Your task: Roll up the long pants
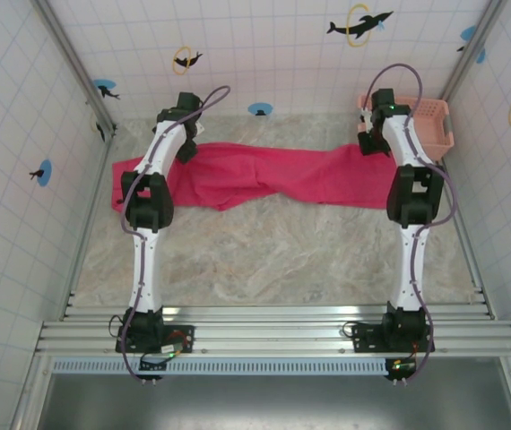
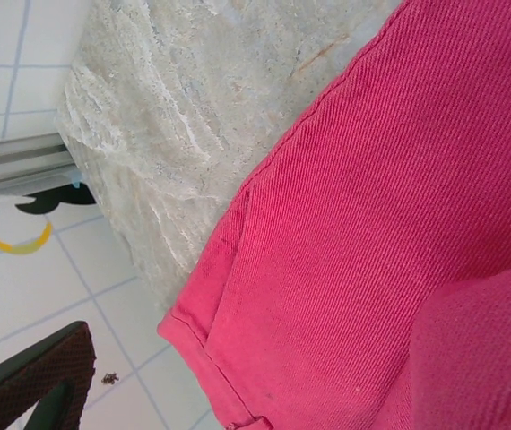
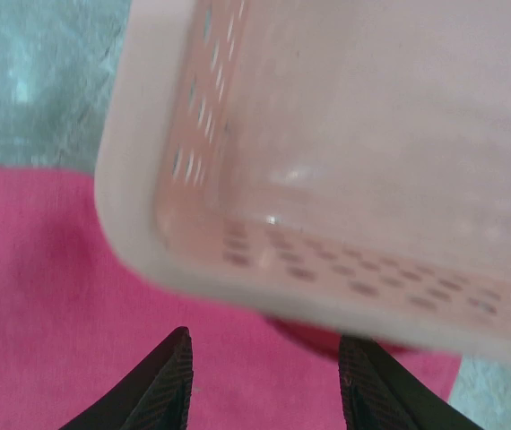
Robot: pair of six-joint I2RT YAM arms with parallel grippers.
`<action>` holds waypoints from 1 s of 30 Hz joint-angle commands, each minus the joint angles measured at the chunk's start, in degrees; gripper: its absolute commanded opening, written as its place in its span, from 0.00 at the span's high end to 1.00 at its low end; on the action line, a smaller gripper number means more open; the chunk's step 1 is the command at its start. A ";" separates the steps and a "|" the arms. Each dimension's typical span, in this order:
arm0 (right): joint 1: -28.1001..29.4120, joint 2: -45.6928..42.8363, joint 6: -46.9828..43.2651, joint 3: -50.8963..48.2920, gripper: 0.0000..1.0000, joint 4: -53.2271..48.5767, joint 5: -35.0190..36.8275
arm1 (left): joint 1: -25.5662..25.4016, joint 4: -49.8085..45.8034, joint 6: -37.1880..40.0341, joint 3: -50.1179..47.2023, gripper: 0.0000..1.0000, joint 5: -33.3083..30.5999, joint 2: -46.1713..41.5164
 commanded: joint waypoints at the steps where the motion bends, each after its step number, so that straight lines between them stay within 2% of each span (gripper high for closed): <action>1: 1.03 -12.15 0.30 -4.18 0.52 1.88 1.06 | 0.52 1.91 1.95 0.95 0.02 0.66 -4.42; 6: 6.30 -23.49 1.04 -14.90 0.51 1.05 1.74 | 0.51 -0.76 -0.04 -2.23 0.03 7.75 -10.63; 9: 11.94 -28.86 2.98 -22.45 0.50 2.79 1.03 | 0.73 -2.57 1.51 -7.77 0.02 16.41 -13.82; 13: 20.78 -30.97 8.06 -30.97 0.50 10.00 -3.68 | 0.67 -0.35 1.11 -16.18 0.02 16.31 -17.52; 18: 28.97 -21.55 13.76 -28.87 0.50 16.90 -9.45 | 0.65 1.25 0.29 -20.65 0.03 13.25 -17.74; 23: 31.69 -6.72 16.02 -14.89 0.51 15.23 -13.99 | 0.70 -1.09 -3.78 -20.70 0.02 8.04 -19.34; 26: 31.70 -0.32 16.43 -8.03 0.52 13.97 -15.30 | 0.60 3.19 -3.42 -31.96 0.02 4.11 -27.30; 30: 30.70 3.93 16.78 -3.93 0.52 14.28 -17.10 | -0.07 15.19 -0.81 -53.02 0.03 5.36 -44.50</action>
